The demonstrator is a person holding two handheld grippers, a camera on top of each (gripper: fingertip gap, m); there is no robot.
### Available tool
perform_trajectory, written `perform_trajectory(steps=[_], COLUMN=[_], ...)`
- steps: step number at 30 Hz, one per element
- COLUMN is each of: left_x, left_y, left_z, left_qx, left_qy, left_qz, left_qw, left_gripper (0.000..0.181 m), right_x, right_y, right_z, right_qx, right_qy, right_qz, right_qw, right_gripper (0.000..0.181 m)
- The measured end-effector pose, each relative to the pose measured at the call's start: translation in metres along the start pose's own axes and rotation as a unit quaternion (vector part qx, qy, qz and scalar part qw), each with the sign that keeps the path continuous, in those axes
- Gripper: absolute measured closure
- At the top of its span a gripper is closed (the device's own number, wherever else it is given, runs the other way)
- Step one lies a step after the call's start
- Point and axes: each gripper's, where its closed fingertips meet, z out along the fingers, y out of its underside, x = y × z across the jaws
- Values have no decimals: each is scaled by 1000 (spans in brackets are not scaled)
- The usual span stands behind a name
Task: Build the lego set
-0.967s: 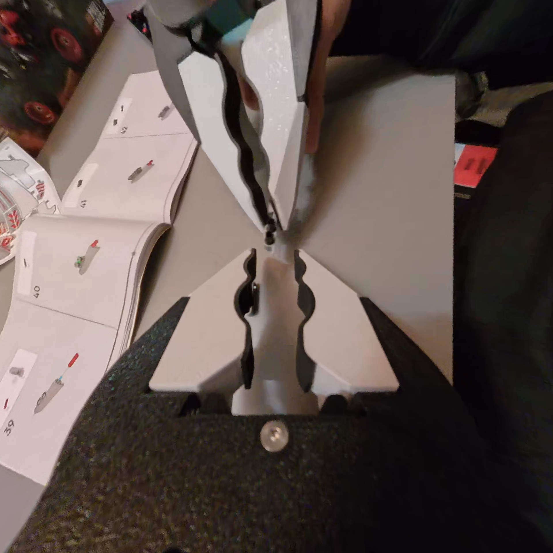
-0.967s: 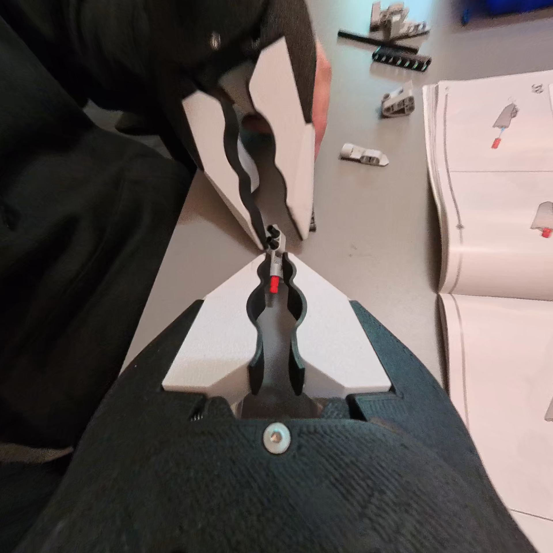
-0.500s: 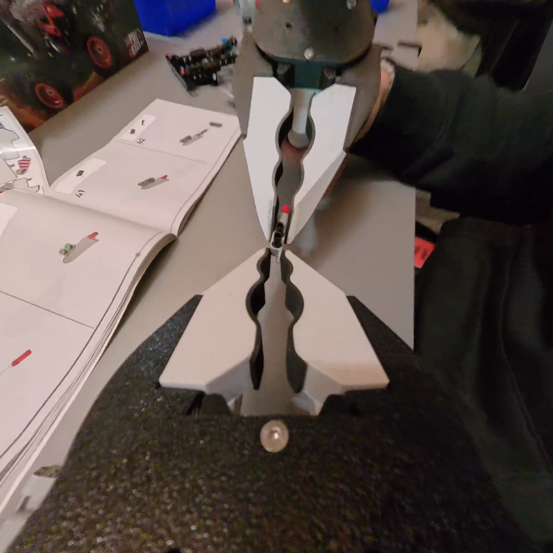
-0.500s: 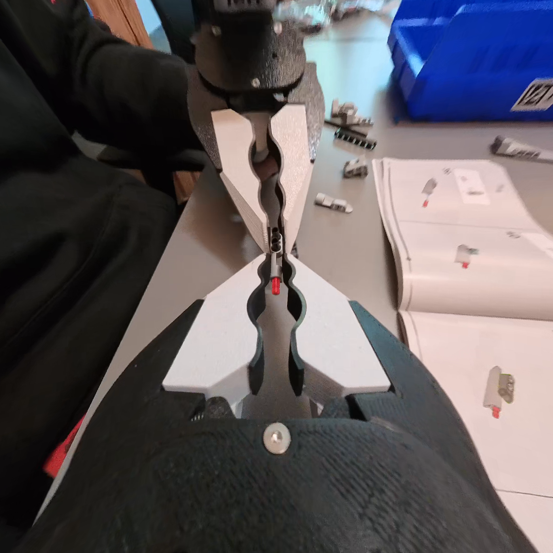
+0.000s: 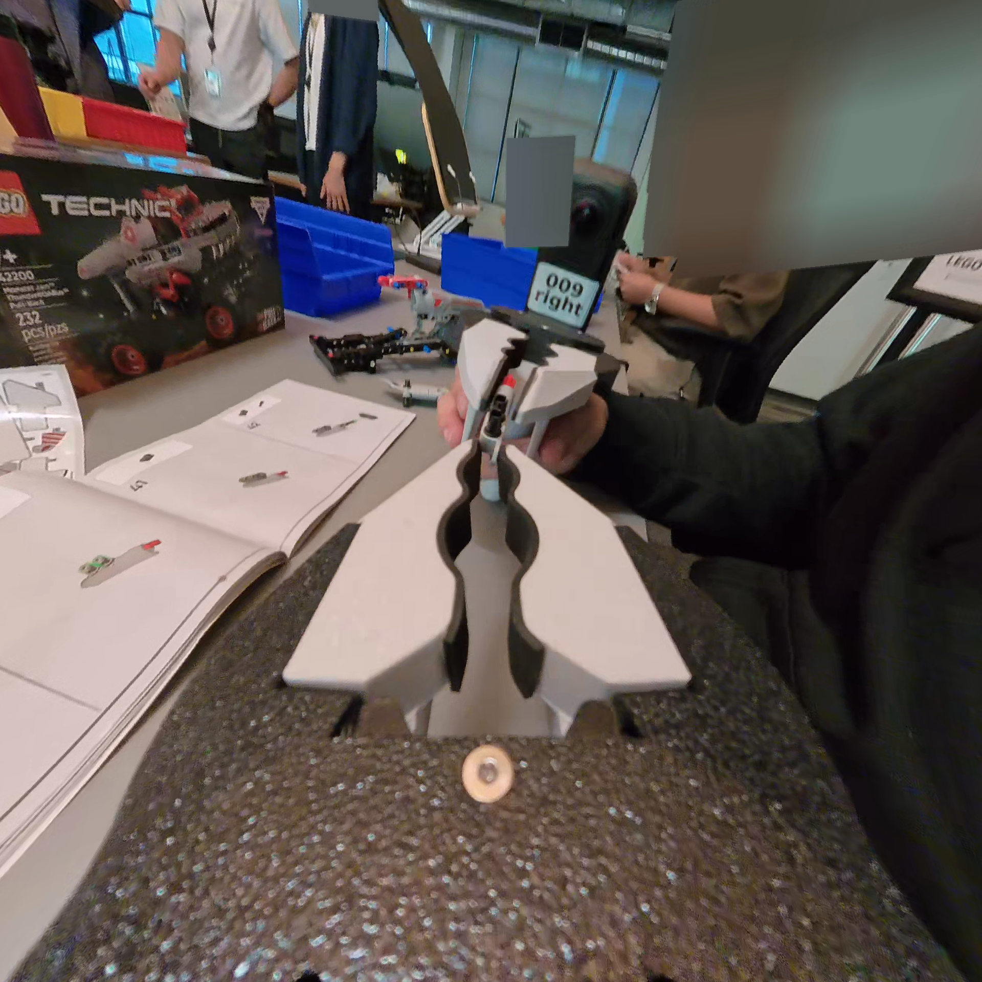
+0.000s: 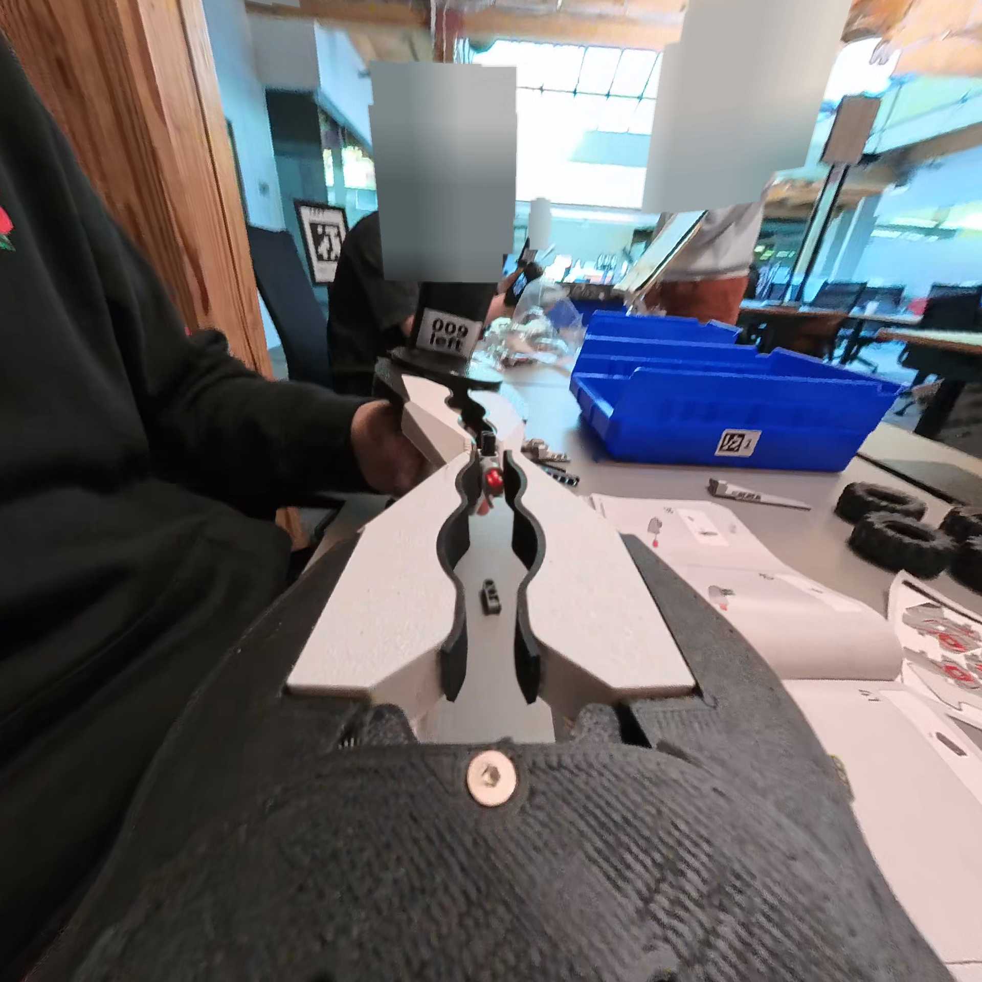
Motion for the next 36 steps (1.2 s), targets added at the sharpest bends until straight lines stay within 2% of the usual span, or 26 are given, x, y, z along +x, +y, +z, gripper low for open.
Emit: perform_trajectory(steps=[4, 9, 18, 25, 30, 36], left_x=[1, 3, 7, 2, -1, -3], left_y=[-13, -32, -45, -32, -34, -34], left_z=[3, 9, 30, 35, 35, 45], left_qx=[38, 105, 152, 99, 125, 143], left_qy=[15, 49, 66, 66, 65, 37], left_qz=[-22, -66, -68, -42, -61, -84], left_qw=[999, 991, 984, 992, 988, 985], left_gripper=[178, 178, 177, 177, 177, 178], right_x=[5, 9, 17, 19, 22, 29], right_y=[-11, -32, -52, -37, -36, -44], right_z=[-5, -8, -24, -32, -30, -23], right_qx=[36, 125, 254, 216, 221, 274], right_qy=[15, 22, 53, 30, 39, 52], right_qz=[11, 58, 125, 180, 178, 180], right_qw=[999, 990, 958, 959, 958, 943], right_gripper=[174, 175, 175, 175, 175, 175])
